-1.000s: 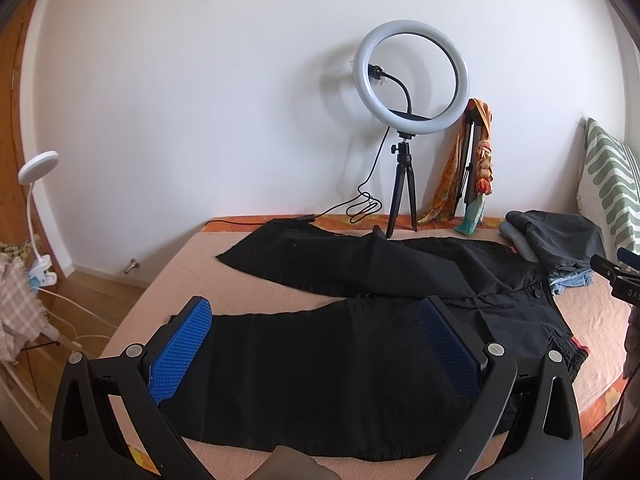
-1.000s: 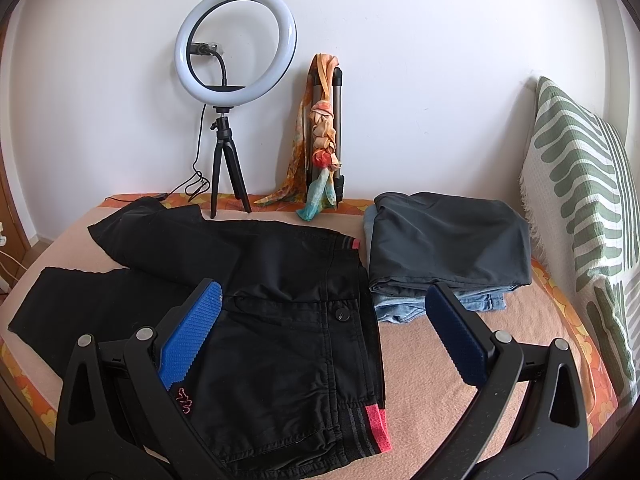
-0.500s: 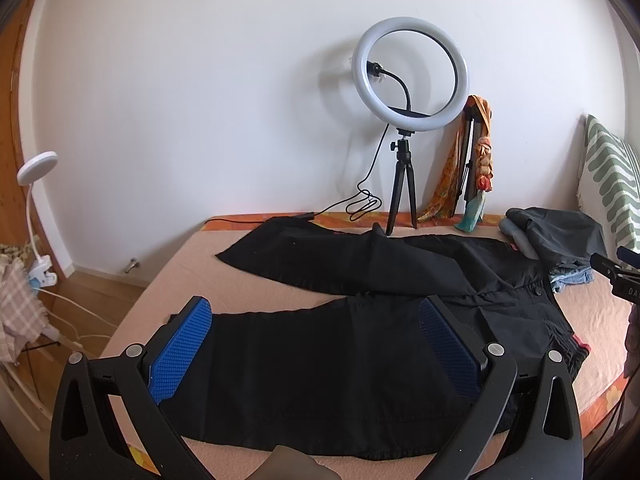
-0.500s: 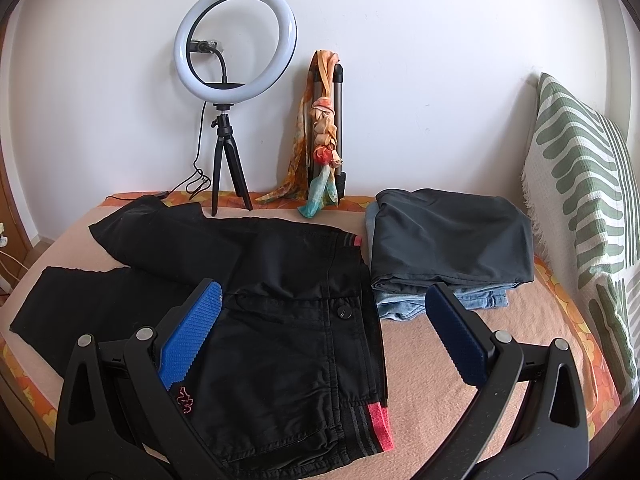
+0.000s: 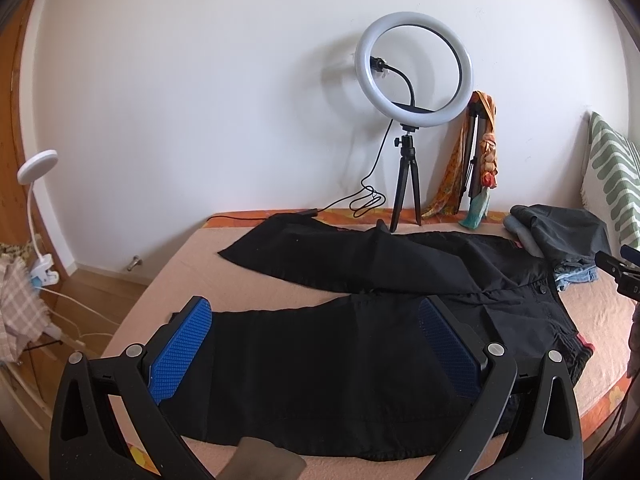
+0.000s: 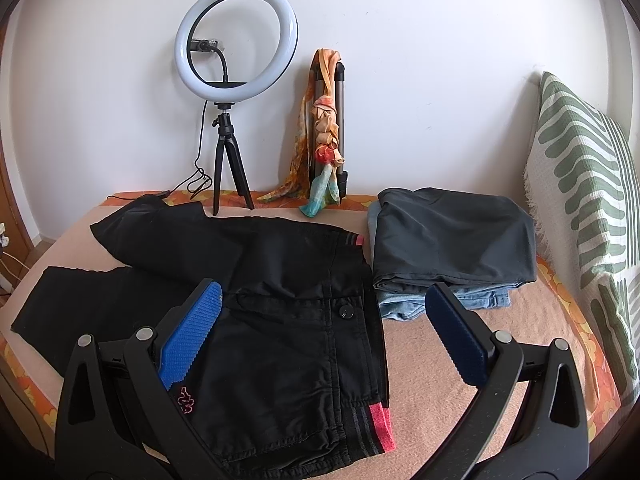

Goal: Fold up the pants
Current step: 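Move the right tool to the trouser waistband and close on it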

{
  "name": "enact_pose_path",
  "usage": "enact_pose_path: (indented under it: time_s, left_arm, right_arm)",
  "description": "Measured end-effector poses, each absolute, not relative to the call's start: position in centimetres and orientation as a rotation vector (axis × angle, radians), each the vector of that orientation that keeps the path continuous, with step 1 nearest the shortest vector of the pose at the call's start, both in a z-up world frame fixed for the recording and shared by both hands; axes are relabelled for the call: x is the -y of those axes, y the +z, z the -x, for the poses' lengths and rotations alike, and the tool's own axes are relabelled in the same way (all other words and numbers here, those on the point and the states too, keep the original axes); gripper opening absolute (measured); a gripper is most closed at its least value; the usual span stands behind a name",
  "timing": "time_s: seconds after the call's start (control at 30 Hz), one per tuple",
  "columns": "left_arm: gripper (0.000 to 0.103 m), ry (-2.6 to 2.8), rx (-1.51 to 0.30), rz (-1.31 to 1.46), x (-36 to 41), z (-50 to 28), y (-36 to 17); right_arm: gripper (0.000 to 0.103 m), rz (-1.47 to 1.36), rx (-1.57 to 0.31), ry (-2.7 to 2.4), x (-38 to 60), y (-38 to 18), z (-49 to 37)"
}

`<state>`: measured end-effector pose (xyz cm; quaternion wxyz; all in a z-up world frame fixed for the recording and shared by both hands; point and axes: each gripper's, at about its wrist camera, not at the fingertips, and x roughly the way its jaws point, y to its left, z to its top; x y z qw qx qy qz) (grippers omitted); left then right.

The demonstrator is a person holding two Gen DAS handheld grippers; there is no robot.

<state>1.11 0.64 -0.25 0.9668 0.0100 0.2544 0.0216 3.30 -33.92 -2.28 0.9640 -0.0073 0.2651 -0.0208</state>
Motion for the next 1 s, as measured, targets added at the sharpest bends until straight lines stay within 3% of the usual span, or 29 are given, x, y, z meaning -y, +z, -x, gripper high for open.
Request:
enact_pose_path:
  time_s: [0.5, 0.73, 1.0]
  left_arm:
    - [0.103, -0.061, -0.635, 0.097, -2.8, -7.2, -1.3]
    - [0.103, -0.003, -0.693, -0.036, -4.0, -12.0, -0.3]
    - [0.102, -0.007, -0.752, 0.063, -7.4, -17.8, 0.3]
  right_arm:
    - [0.103, -0.076, -0.633, 0.181, 34.7, -2.8, -8.9]
    - [0.103, -0.068, -0.687, 0.252, 35.1, -2.1, -15.9]
    - [0.101, 0.089, -0.804, 0.349, 32.4, -3.6, -25.0]
